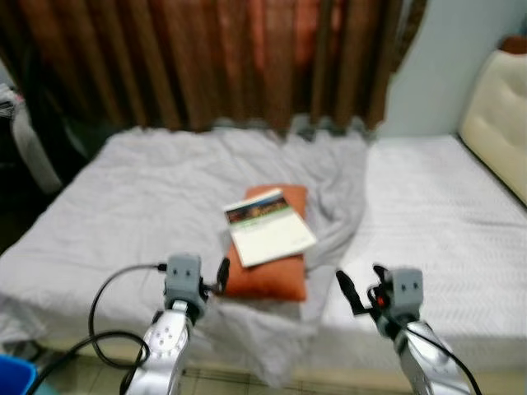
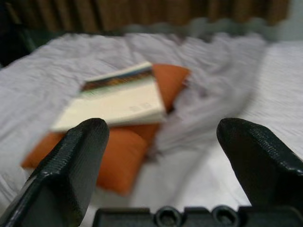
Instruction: Clean up the room
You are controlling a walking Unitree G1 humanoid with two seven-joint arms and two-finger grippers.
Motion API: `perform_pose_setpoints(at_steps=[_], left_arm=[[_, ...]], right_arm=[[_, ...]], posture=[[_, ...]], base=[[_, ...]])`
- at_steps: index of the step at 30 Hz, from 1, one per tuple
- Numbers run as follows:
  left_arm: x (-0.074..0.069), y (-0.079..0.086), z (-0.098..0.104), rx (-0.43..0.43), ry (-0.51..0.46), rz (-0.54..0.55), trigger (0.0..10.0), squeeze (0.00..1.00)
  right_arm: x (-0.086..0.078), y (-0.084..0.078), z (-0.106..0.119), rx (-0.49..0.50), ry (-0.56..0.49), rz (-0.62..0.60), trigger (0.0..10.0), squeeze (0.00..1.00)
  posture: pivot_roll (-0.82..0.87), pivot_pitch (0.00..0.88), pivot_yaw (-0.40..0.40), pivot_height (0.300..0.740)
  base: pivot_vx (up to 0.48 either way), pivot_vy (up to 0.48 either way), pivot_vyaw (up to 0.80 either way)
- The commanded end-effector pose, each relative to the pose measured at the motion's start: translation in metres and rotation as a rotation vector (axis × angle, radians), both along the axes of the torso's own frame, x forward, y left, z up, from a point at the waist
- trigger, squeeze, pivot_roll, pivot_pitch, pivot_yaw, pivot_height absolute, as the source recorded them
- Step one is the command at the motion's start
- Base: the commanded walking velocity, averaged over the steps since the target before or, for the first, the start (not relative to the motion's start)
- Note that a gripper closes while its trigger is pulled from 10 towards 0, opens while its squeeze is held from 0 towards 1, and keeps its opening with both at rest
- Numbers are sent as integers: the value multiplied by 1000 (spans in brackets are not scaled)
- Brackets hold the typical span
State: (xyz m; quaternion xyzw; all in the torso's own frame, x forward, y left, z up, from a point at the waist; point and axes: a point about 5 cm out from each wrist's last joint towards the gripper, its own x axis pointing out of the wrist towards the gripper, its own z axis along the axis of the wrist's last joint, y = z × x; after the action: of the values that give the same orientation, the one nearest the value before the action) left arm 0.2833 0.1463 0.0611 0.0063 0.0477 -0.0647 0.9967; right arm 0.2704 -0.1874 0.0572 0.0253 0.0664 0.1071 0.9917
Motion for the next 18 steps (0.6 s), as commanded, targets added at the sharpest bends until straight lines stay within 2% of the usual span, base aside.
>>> perform_pose_setpoints(at_steps=[1,18], left_arm=[[0,7,0,5,0,20,10000,0],[5,6,-1,20,16,-23,10000,0]], right_arm=[[2,6,1,6,-5,22,10000,0],[0,7,0,-2,-7,19,10000,0]], posture=[[-24,18,17,740],[-30,7,24,740]], base=[[469,0,0],[471,0,0]])
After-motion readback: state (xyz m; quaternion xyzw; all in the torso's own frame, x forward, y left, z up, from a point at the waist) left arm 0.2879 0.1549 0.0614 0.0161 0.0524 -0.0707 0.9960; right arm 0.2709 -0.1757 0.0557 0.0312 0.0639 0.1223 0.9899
